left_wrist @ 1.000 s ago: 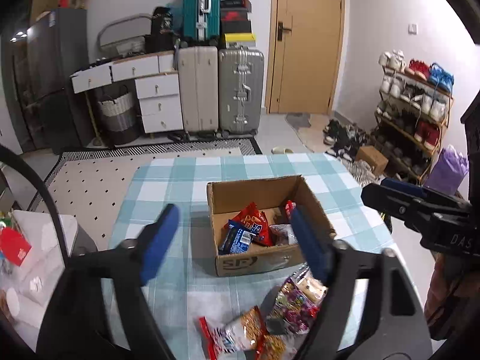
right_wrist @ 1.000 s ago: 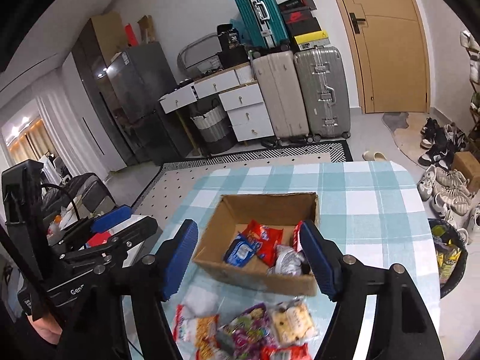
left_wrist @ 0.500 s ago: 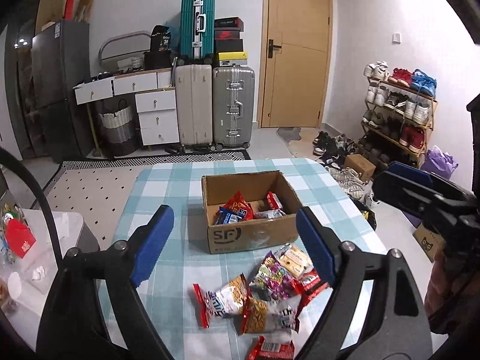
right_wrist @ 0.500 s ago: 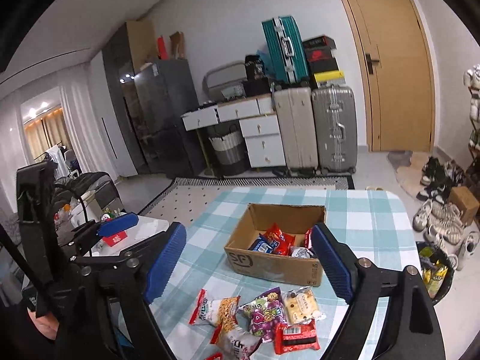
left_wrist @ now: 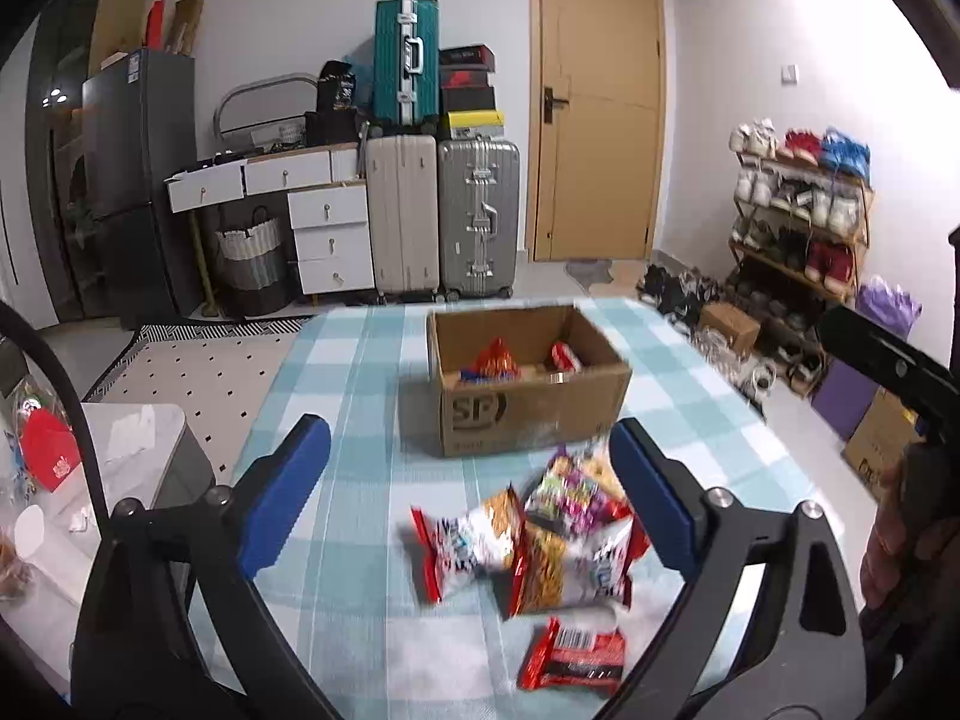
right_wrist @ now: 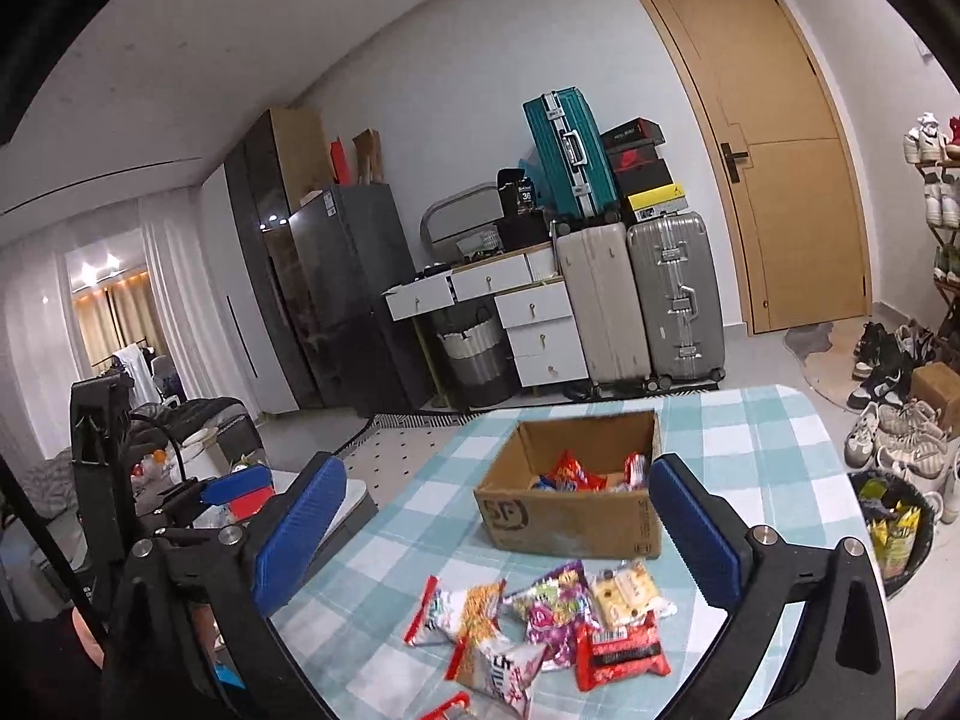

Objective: Organize snacks
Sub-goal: 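Withdraw both grippers from the box back toward the snack pile, then lower the left gripper and grasp the red-black noodle pack, then grasp the white-red printed snack bag with the right gripper while the left holds the red pack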

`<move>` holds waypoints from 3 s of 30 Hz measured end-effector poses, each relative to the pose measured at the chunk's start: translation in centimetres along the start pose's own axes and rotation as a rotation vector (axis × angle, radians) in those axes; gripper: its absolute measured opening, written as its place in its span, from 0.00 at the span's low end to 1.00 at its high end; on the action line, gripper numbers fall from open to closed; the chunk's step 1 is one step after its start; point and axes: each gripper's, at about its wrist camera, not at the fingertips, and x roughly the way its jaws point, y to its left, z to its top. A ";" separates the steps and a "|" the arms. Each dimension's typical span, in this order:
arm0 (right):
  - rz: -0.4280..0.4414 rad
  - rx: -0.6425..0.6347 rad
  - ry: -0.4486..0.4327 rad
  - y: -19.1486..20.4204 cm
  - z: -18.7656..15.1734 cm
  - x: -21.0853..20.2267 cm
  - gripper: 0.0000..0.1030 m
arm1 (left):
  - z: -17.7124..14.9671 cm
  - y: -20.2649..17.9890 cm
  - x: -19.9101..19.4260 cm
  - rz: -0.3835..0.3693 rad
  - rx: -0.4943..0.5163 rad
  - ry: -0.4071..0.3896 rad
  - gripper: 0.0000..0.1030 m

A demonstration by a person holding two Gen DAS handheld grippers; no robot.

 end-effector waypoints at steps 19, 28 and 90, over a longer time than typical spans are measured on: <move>-0.009 0.193 0.165 -7.0 -7.7 3.6 1.00 | -14.1 -2.5 6.3 -0.164 -0.047 0.234 0.99; 0.027 0.194 0.189 -6.5 -7.9 3.4 1.00 | -15.4 -5.8 8.5 -0.139 0.022 0.287 0.99; -0.013 0.232 0.341 -7.6 -10.2 6.4 1.00 | -16.9 -4.6 14.8 -0.134 -0.004 0.414 0.45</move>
